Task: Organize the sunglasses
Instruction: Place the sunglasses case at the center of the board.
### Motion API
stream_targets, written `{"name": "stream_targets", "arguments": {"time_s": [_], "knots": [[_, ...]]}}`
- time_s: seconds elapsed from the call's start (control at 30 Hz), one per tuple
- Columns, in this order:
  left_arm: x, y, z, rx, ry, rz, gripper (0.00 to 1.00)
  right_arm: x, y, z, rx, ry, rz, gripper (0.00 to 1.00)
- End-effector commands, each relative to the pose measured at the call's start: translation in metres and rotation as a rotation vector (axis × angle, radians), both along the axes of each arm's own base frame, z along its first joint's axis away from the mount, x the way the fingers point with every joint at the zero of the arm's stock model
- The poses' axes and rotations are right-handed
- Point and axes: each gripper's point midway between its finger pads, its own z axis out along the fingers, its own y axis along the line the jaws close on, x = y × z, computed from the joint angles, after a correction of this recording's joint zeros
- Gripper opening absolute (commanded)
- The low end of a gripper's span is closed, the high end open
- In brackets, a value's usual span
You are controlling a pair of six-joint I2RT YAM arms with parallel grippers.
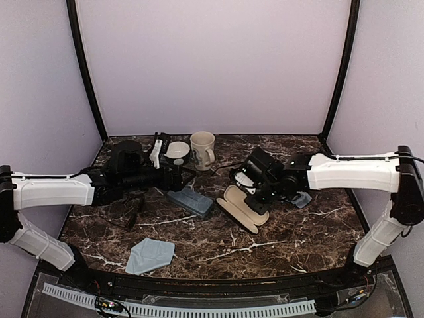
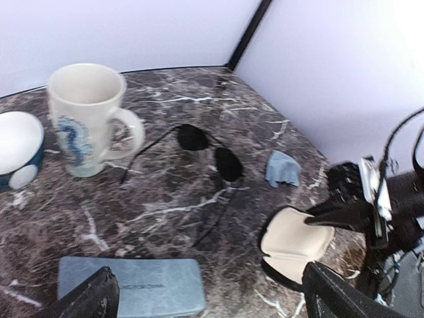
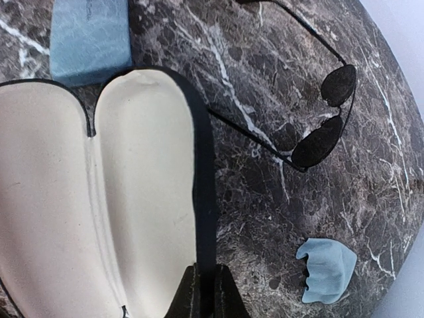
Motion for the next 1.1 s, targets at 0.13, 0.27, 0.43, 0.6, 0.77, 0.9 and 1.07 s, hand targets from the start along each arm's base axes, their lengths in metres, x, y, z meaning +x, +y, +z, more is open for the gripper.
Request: {"name": "stream_targets", "arguments": {"time_s": [0.13, 0.27, 0.43, 0.6, 0.77, 0.9, 1.07], "knots": [[0.032, 0.074, -0.013, 0.055, 0.083, 0.347, 0.99, 0.008, 0.001, -0.018, -0.27, -0.2, 0.009, 0.0], [0.032, 0.081, -0.019, 0.047, 0.107, 0.361, 0.99, 0.006, 0.008, -0.023, -0.32, -0.239, 0.023, 0.0], [0.031, 0.082, -0.026, 0.064, 0.119, 0.361, 0.99, -0.002, 0.018, -0.028, -0.39, -0.295, 0.05, 0.01], [0.031, 0.083, -0.028, 0.075, 0.116, 0.36, 0.99, -0.012, 0.027, -0.036, -0.444, -0.325, 0.098, 0.04], [0.03, 0.083, -0.029, 0.078, 0.116, 0.358, 0.99, -0.017, 0.036, -0.036, -0.441, -0.341, 0.136, 0.09], [0.029, 0.084, -0.031, 0.082, 0.118, 0.359, 0.99, -0.02, 0.043, -0.032, -0.433, -0.357, 0.156, 0.12], [0.029, 0.084, -0.031, 0.086, 0.114, 0.358, 0.99, -0.025, 0.048, -0.033, -0.417, -0.356, 0.18, 0.19]]}}
